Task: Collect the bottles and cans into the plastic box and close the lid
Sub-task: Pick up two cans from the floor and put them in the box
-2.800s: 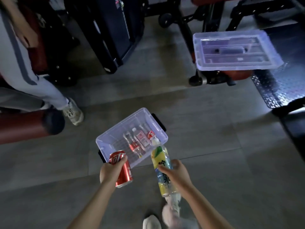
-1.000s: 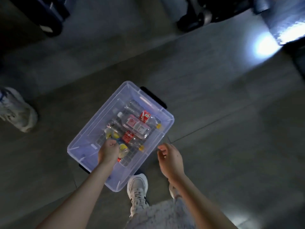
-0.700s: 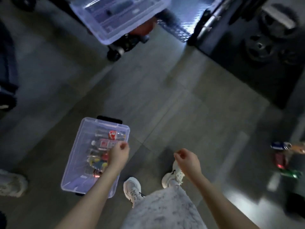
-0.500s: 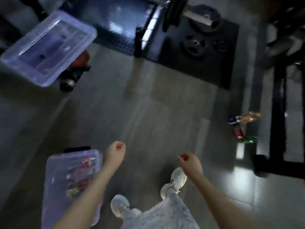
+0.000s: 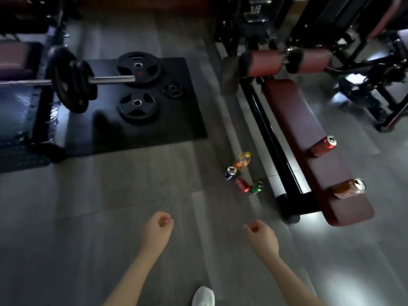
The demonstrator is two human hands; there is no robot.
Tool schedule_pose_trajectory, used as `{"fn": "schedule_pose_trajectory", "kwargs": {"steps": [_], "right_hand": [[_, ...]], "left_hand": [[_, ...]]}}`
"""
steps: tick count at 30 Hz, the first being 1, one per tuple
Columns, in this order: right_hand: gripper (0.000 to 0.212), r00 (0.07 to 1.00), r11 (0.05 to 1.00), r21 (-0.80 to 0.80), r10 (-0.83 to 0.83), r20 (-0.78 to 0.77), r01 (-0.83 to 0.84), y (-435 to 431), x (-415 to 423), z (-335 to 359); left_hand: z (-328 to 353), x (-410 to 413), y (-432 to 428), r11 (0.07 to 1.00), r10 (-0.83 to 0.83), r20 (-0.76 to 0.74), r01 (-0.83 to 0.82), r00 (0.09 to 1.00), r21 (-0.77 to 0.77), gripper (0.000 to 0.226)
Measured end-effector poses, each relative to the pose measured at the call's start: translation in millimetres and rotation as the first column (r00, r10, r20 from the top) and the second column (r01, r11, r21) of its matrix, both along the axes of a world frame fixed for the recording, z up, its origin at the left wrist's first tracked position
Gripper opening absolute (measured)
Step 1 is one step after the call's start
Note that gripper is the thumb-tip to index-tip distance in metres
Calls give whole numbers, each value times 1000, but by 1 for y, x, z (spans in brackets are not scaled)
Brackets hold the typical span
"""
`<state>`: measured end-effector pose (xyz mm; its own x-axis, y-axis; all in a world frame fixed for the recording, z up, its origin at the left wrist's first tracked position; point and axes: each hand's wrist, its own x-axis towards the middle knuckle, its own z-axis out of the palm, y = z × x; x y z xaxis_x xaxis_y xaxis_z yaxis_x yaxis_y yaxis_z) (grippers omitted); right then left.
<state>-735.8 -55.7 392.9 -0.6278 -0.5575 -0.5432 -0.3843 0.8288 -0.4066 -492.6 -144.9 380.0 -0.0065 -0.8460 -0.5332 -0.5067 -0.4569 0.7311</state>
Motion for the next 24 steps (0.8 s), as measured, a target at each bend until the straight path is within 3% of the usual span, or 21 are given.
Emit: {"fn": "schedule_pose_trajectory", "kwargs": {"steps": [7,15,18,21,24], "right_hand": [[14,992,993,33,-116,39,115,-87,-105,-67],[17,977,971,185,-176,122,152,-199,-177,-207],[31,960,958,209,-231,161,195,-238,-201,-268],[39,943,947,205,-285,172,248,-267,-229,-329],[42,946,939,226,-294,137,259,-282,-257,-399]], "left_hand": [[-59,-138,-107,980,-198,45,199,979,-7,18],[-191,-256,-228,914,-406,106,403,908,56,18],[-252,-292,-259,901,-425,77,413,902,133,20],[-319,-328,-280,850,-514,95,492,852,187,45],[-386,-362,-291,741,-671,190,655,716,147,65]]}}
